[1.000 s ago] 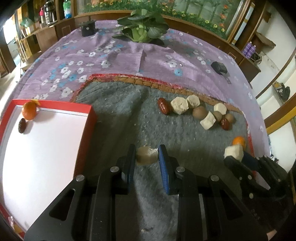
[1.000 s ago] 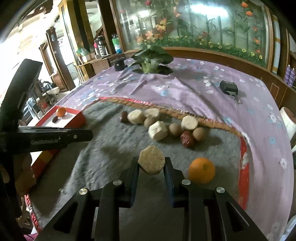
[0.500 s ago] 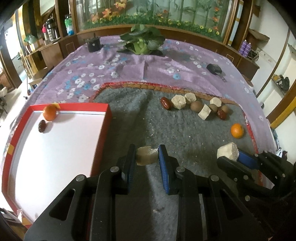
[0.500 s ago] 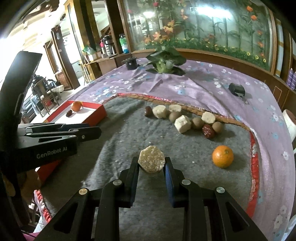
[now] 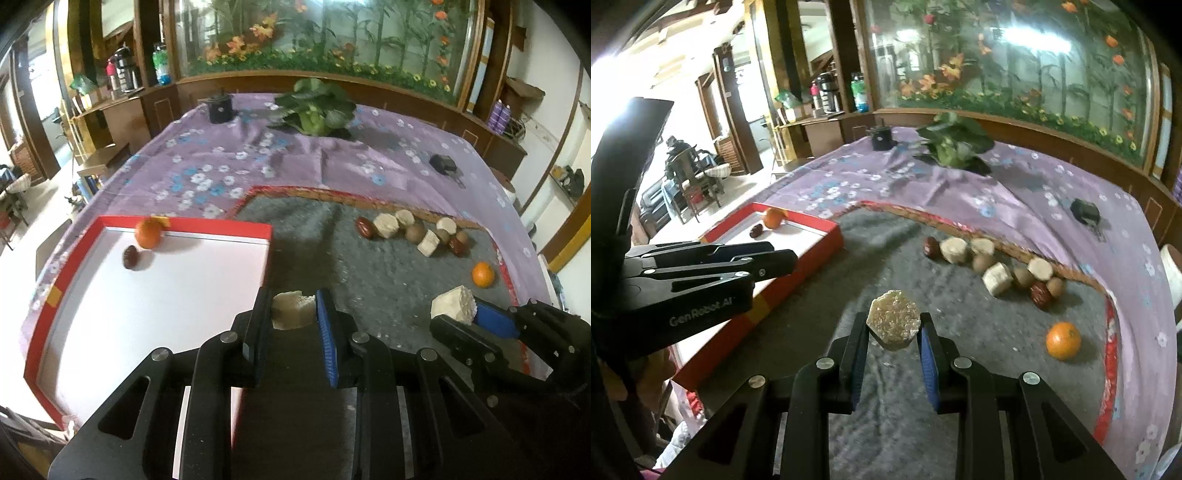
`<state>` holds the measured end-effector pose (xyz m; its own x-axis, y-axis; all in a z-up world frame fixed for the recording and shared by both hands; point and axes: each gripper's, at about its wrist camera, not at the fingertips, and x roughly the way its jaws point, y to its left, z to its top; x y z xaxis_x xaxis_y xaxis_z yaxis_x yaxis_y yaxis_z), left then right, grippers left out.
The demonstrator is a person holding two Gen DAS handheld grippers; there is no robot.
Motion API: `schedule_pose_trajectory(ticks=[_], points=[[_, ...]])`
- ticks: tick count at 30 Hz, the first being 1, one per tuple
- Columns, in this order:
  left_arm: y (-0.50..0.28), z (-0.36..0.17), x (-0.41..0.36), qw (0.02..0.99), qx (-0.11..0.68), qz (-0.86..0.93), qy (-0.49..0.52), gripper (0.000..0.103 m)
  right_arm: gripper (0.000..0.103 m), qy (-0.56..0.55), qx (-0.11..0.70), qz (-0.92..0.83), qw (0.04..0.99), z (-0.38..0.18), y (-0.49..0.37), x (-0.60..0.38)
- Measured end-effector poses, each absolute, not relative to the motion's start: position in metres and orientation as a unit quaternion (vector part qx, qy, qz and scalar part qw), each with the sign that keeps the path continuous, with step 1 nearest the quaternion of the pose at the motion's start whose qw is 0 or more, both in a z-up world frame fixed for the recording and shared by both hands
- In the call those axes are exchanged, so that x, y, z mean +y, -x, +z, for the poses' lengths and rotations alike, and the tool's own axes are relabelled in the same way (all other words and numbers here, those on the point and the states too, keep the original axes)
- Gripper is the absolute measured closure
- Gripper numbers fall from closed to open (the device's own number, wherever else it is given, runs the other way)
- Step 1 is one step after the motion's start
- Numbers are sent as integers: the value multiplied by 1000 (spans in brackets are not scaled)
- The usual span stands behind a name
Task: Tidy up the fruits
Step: 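Carry both pale slices into the tray and open both grippers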
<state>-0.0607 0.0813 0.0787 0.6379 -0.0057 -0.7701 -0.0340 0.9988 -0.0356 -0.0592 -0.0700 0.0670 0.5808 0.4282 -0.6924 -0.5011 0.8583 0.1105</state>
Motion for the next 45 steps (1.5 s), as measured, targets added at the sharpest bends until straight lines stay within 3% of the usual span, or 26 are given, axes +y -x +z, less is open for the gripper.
schedule_pose_trajectory(ticks=[19, 39, 42, 45], points=[[59, 70, 169, 897, 430, 74, 68, 79, 77, 95, 368, 331, 864, 78, 37, 23], [22, 34, 232, 850, 496, 84, 155, 79, 77, 136, 430, 364, 815, 28, -19, 105], [20, 34, 234, 849, 497, 88, 159, 72, 77, 131, 429, 365, 816, 24, -22, 106], [20, 35, 239, 849, 492, 89, 171, 46, 70, 112, 429, 373, 815, 25, -23, 102]])
